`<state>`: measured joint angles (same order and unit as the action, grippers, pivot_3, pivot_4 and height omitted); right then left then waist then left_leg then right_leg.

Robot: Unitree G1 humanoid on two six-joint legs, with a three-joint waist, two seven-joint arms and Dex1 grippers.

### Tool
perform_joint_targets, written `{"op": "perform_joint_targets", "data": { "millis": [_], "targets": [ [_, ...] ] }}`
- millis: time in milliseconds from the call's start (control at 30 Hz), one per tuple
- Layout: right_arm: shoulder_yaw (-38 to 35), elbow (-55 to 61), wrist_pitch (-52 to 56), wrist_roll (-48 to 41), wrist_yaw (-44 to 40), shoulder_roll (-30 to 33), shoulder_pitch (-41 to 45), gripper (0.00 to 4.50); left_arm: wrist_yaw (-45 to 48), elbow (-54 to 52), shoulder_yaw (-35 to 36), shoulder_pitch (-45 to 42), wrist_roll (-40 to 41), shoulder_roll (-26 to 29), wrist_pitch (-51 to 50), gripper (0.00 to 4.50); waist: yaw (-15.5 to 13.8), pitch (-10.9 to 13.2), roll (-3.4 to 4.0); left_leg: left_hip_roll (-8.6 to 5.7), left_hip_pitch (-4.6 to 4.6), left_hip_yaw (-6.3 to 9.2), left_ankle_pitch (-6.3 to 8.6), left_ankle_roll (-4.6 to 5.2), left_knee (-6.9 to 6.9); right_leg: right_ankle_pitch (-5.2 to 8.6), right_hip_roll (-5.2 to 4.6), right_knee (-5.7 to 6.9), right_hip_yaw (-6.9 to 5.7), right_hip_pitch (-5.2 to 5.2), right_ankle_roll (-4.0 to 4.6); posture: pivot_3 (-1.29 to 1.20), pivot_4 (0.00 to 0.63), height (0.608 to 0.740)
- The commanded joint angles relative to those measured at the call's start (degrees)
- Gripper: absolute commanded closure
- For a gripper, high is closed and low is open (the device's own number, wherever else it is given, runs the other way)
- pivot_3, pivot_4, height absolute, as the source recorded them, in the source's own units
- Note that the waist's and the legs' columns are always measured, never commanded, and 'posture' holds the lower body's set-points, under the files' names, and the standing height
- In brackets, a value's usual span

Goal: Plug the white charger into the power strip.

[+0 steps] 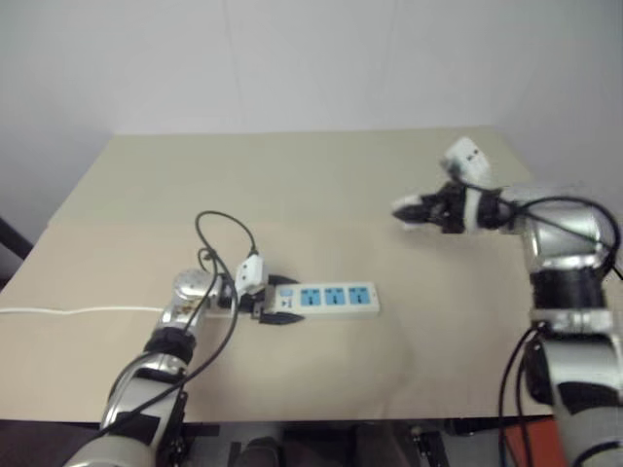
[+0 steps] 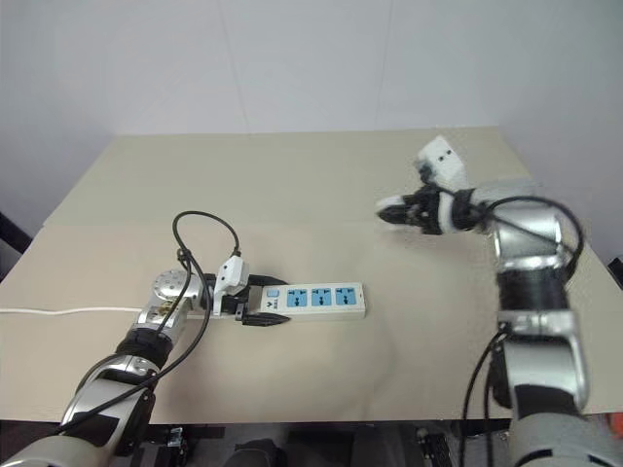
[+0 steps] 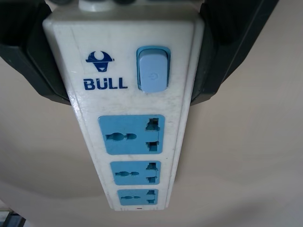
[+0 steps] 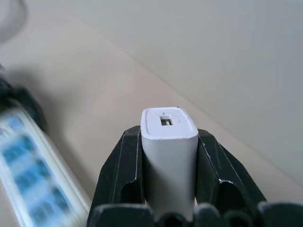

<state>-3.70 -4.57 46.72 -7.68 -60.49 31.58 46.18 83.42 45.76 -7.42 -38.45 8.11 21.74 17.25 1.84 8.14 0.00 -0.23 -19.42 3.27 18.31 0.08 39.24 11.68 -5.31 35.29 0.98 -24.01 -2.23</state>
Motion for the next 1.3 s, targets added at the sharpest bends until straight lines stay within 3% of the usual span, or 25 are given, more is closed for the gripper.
{"op": "perform_joint_targets", "data": {
  "millis": [33, 167, 467, 700, 1300],
  "targets": [
    [-2.7, 8.4, -1.9, -4.5, 5.1, -4.1, -4.3, 3.41, 0.8, -0.1, -1.4, 0.8, -1.2, 0.7, -1.0, 1.20, -0.1, 0.0, 0.00, -0.01, 0.00, -0.02, 0.00, 0.00, 0.02, 0.00, 0.00, -0.01, 0.02, 0.00, 0.00, 0.00, 0.150, 0.740],
    [0.1, 10.7, -7.9, -6.6, 7.1, -9.2, -9.5, 3.41, 1.1, -1.0, -1.6, 1.6, -0.8, 0.9, -1.5, 1.20, 0.1, 0.0, 0.00, 0.01, 0.04, -0.01, 0.00, 0.00, 0.00, 0.00, 0.04, 0.03, 0.04, -0.02, 0.00, 0.00, 0.150, 0.740],
    [8.2, 7.5, -17.3, -9.5, 1.2, -11.9, -14.4, 3.41, 1.6, -1.9, -1.9, 1.9, -0.7, 1.4, -1.7, 1.20, 0.4, 0.0, 0.00, 0.01, 0.09, -0.01, 0.00, 0.01, 0.00, 0.00, 0.06, -0.03, 0.03, 0.02, 0.00, 0.00, 0.150, 0.740],
    [13.6, 1.7, -24.5, -7.6, -0.1, -14.7, -13.8, 3.41, 1.6, -3.3, -2.3, 3.0, -0.6, 1.5, -1.9, 1.20, 0.5, 0.0, -0.02, 0.02, 0.11, -0.01, 0.00, 0.01, -0.01, 0.00, 0.07, -0.05, 0.03, 0.05, 0.00, 0.00, 0.150, 0.740],
    [17.2, -9.2, -31.0, -5.4, 0.6, -18.4, -11.3, 3.41, 1.0, -8.2, -2.5, 6.1, 0.1, 2.7, -4.3, 1.20, 0.8, -0.1, -0.13, 0.05, 0.18, 0.00, 0.00, 0.01, -0.01, 0.00, 0.10, 0.00, 0.04, 0.04, 0.01, 0.00, 0.150, 0.740]
  ]
}}
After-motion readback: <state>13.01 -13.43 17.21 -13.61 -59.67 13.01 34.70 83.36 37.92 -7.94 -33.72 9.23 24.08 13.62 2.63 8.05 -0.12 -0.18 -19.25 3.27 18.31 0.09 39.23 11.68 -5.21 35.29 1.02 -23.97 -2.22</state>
